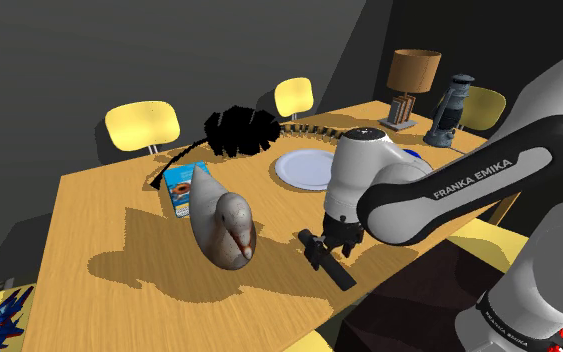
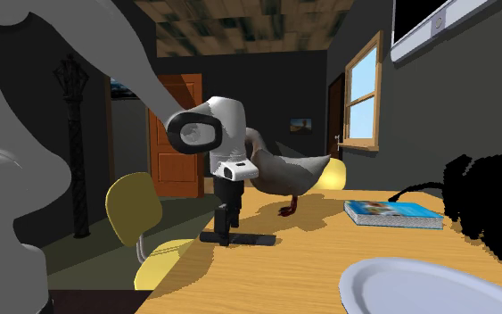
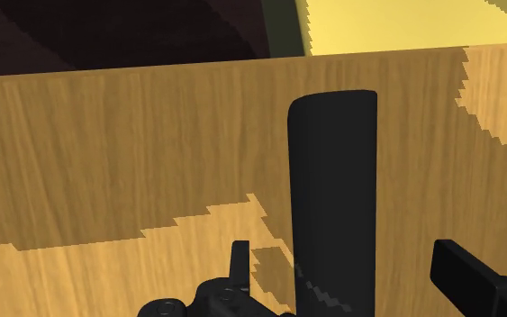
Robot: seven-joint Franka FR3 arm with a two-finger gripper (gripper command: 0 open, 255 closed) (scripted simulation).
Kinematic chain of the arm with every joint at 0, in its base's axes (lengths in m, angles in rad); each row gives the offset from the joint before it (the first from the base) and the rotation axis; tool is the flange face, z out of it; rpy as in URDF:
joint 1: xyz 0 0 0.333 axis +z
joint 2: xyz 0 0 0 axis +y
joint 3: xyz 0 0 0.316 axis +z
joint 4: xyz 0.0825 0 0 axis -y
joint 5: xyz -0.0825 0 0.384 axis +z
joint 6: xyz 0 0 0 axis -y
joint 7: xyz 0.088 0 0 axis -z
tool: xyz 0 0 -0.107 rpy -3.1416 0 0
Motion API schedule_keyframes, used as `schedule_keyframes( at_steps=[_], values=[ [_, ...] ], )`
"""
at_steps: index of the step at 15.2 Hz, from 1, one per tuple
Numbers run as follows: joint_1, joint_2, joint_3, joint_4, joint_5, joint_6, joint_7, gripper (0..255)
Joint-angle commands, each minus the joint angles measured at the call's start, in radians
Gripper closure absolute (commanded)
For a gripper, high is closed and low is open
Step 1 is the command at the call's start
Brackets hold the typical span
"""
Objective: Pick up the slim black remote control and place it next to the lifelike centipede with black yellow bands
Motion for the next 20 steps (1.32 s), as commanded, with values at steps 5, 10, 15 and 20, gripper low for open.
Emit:
schedule_keyframes(
  at_steps=[5,10,15,20],
  values=[
    [0.000,0.000,0.000,0.000,0.000,0.000,0.000,255],
    [0.000,0.001,0.001,0.000,0.000,0.001,0.000,255],
    [0.006,-0.052,-0.015,0.020,0.003,-0.072,-0.002,255],
    [0.010,-0.110,-0.034,0.051,0.002,-0.159,-0.003,255]
  ],
)
